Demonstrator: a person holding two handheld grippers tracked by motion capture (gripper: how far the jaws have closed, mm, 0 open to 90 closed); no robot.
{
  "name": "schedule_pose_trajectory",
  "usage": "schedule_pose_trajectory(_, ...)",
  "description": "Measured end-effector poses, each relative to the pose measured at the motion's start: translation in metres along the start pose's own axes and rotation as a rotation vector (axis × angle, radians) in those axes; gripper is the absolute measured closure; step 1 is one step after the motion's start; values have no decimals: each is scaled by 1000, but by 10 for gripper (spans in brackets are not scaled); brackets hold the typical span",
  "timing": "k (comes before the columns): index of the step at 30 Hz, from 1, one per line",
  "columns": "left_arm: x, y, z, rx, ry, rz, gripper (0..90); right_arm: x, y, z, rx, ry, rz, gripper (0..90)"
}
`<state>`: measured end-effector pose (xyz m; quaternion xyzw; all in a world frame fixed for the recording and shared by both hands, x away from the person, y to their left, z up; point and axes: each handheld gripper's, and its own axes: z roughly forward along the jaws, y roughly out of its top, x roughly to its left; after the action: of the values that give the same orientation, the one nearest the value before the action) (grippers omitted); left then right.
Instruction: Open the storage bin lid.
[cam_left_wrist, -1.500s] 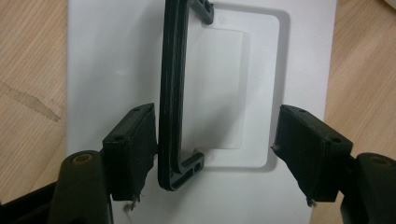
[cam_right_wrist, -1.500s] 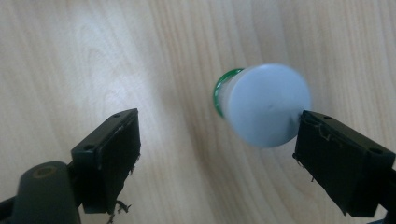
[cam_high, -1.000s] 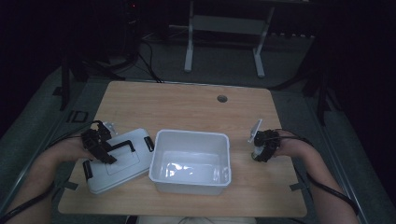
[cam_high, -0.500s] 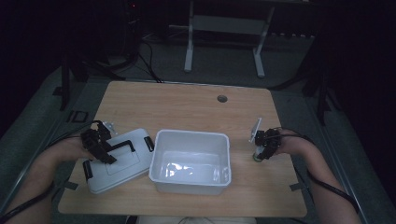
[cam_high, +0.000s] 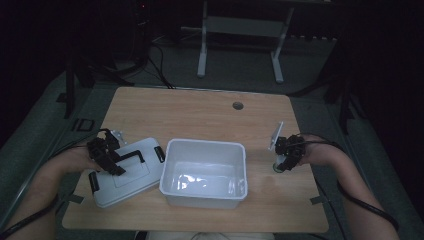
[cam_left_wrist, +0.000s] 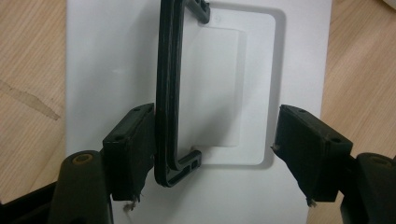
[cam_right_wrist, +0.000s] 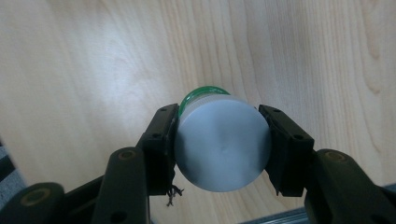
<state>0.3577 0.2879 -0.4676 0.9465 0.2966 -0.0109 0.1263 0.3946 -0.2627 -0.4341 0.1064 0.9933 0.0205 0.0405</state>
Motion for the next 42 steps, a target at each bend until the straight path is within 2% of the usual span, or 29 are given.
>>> schedule_pose_trajectory(10,-2,2,-7,9,16,8,300,23,8,-42,-6,4,-21,501)
schedule_pose_trajectory(13,-3,3,-8,12,18,10,300,29,12,-55,-35,18,-31,502)
schedule_pose_trajectory(17,-3,3,-10,14,18,10,300,41,20,-73,-57,7,-88,502)
schedule_pose_trajectory(20,-4,4,-10,12,15,11,300,47,27,-83,-58,5,-109,502)
schedule_pose_trajectory(30,-5,4,-10,8,17,17,300,58,50,-104,-67,23,-153,502)
schedule_pose_trajectory(33,-5,5,-10,6,24,19,300,63,61,-113,-89,21,-181,502)
schedule_pose_trajectory(40,-5,6,-9,10,21,24,300,72,83,-116,-105,35,-230,502)
schedule_pose_trajectory(42,-5,6,-9,-2,12,18,300,74,88,-114,-101,37,-235,502)
